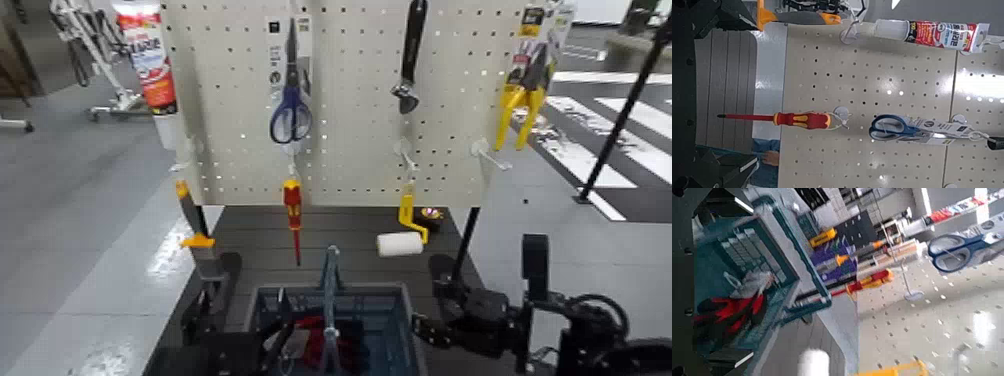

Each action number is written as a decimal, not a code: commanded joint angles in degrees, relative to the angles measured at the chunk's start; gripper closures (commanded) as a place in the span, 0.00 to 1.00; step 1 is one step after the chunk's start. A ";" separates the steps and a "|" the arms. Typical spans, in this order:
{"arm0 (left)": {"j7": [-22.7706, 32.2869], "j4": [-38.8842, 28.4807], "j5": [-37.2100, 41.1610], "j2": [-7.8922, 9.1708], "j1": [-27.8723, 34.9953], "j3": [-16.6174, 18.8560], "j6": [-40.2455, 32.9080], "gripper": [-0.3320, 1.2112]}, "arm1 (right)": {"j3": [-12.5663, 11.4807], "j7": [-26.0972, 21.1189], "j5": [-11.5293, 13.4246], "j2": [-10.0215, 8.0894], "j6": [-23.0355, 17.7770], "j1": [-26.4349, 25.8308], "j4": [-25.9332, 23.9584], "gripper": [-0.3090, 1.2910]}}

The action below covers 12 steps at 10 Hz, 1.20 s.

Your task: Put the red colored gloves into the crate.

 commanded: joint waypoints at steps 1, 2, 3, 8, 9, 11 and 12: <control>0.00 -0.07 0.01 0.00 0.12 0.19 -0.10 0.29 | -1.56 -14.38 3.97 0.26 -9.78 5.34 -7.12 0.23; 0.00 -0.16 0.01 -0.09 0.21 0.27 -0.10 0.29 | -2.26 -22.73 6.70 1.14 -16.02 9.11 -9.94 0.23; 0.00 -0.16 0.01 -0.09 0.29 0.36 -0.18 0.29 | -3.05 -30.90 8.46 2.63 -24.11 13.51 -11.34 0.24; 0.35 -0.95 -0.34 -1.14 2.05 2.29 -1.41 0.29 | 0.29 -47.78 14.43 1.40 -37.65 26.34 -15.74 0.28; 0.53 -1.21 -0.52 -1.23 2.40 2.56 -1.59 0.29 | 0.82 -48.83 14.61 1.49 -37.47 27.66 -16.00 0.30; 0.79 -1.48 -0.78 -1.58 2.84 3.00 -1.85 0.29 | 1.78 -50.94 16.02 2.28 -38.70 28.71 -16.62 0.31; 0.70 -1.48 -0.78 -1.58 2.93 3.00 -1.85 0.29 | 2.48 -53.67 16.89 1.93 -39.93 29.51 -16.62 0.30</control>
